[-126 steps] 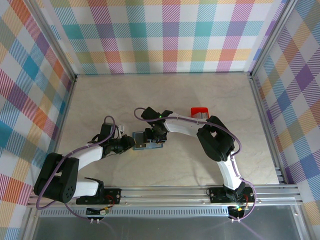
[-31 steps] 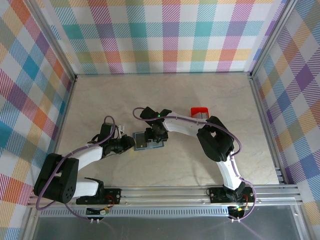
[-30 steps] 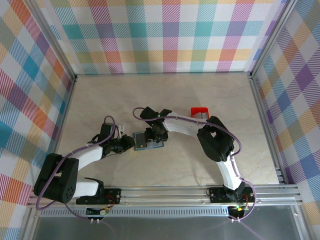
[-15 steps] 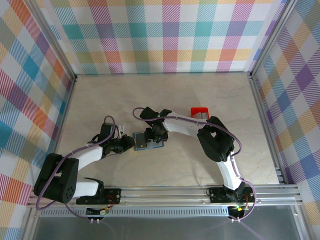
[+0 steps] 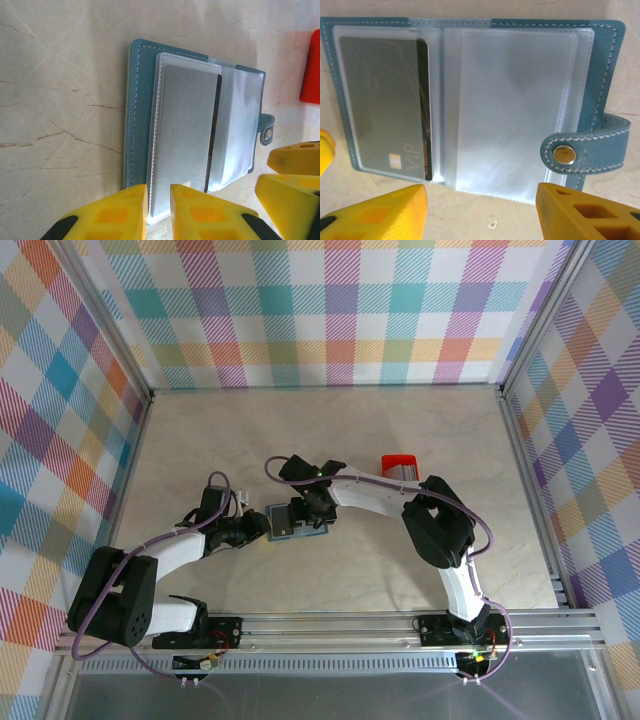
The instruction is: Put the credit cards into the card holder
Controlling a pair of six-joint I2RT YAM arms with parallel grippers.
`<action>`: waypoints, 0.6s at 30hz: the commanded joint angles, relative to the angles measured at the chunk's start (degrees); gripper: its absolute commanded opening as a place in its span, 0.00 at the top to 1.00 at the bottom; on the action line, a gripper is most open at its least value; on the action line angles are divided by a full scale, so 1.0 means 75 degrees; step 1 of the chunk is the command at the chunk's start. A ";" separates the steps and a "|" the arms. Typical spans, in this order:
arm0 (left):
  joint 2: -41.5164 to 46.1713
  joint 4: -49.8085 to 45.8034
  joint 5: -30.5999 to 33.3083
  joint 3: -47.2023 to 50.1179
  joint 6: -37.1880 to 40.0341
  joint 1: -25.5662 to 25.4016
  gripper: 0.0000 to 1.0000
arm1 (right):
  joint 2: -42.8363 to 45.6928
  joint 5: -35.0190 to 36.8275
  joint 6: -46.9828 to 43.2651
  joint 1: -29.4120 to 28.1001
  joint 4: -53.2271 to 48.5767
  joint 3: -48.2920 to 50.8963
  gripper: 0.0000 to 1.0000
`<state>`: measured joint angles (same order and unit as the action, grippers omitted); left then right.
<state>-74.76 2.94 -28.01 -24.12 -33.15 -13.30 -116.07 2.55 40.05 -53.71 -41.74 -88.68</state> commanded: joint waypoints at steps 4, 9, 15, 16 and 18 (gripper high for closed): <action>0.0101 -0.0146 -0.0062 0.0099 0.0178 0.0048 0.81 | 0.0080 -0.0034 0.0295 -0.0045 -0.0225 0.0198 0.40; 0.0124 -0.0177 -0.0062 0.0099 0.0190 0.0049 0.81 | 0.0038 -0.0013 0.0372 -0.0051 -0.0213 0.0276 0.40; 0.0126 -0.0177 -0.0062 0.0105 0.0189 0.0041 0.81 | -0.0039 -0.0034 0.0378 -0.0039 -0.0117 0.0293 0.39; 0.0124 -0.0158 -0.0062 0.0110 0.0189 0.0048 0.81 | -0.0061 -0.0033 0.0378 -0.0034 -0.0101 0.0276 0.39; 0.0103 -0.0154 -0.0073 0.0110 0.0191 0.0050 0.81 | -0.0095 -0.0024 0.0378 -0.0034 -0.0086 0.0251 0.39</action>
<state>-74.76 2.94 -27.99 -24.12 -33.12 -13.30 -115.87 2.55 41.78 -53.71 -41.89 -86.94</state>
